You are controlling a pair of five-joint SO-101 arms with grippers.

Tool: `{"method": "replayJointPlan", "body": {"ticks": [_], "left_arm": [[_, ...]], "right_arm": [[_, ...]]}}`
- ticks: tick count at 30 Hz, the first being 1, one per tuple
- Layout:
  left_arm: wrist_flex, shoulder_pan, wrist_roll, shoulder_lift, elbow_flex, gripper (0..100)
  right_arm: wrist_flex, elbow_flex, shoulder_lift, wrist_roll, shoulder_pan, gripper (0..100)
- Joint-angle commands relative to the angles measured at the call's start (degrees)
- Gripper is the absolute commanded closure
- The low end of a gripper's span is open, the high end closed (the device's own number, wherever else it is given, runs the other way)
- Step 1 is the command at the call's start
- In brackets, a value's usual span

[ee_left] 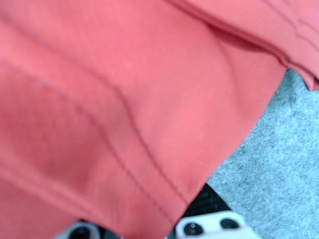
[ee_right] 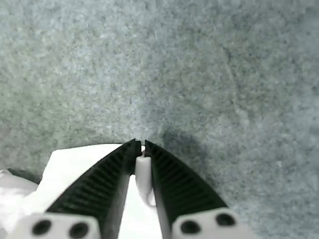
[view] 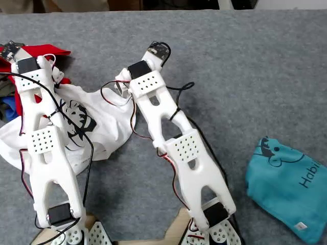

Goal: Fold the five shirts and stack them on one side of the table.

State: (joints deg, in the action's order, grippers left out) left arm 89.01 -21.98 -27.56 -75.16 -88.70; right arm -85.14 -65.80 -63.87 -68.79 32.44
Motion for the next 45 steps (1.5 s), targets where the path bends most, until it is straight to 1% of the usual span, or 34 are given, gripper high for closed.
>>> {"method": "replayJointPlan", "body": {"ticks": [1, 3, 7, 15, 21, 23, 26, 28, 31, 34, 37, 45], "left_arm": [[-0.09, -0.18, 0.26, 0.48, -3.16, 98], [-0.09, -0.18, 0.26, 0.48, -3.16, 98], [-0.09, -0.18, 0.26, 0.48, -3.16, 98], [-0.09, -0.18, 0.26, 0.48, -3.08, 98], [-0.09, -0.18, 0.26, 0.48, -3.08, 98], [-0.09, -0.18, 0.26, 0.48, -2.99, 98], [-0.09, -0.18, 0.26, 0.48, -2.99, 98], [-0.09, -0.18, 0.26, 0.48, -2.99, 98], [-0.09, -0.18, 0.26, 0.48, -2.99, 98], [-0.09, -0.18, 0.26, 0.48, -2.99, 98], [-0.09, -0.18, 0.26, 0.48, -2.99, 98], [-0.09, -0.18, 0.26, 0.48, -2.99, 98]], "right_arm": [[0.79, -2.86, 0.57, 1.67, -1.98, 99.3], [0.88, -2.95, 0.66, 4.4, -3.21, 99.4], [0.35, -4.7, 0.4, 7.3, -5.05, 99.4], [0.09, -5.14, -0.4, 13.54, -4.26, 99.0], [0.0, -5.67, -3.47, 13.98, -4.18, 98.4], [-1.32, -5.58, -3.65, 13.98, -4.18, 94.5], [-2.81, -5.58, -3.56, 13.71, -4.09, 85.8], [-3.34, -5.58, -3.56, 13.45, -4.09, 82.9], [-4.4, -6.11, -3.38, 13.36, -4.09, 84.3], [-6.07, -8.13, -3.56, 13.27, -4.09, 88.6], [-7.74, -10.15, -3.74, 11.52, -4.09, 92.6], [-7.56, -10.33, -3.82, 11.34, -4.09, 92.6]]}}
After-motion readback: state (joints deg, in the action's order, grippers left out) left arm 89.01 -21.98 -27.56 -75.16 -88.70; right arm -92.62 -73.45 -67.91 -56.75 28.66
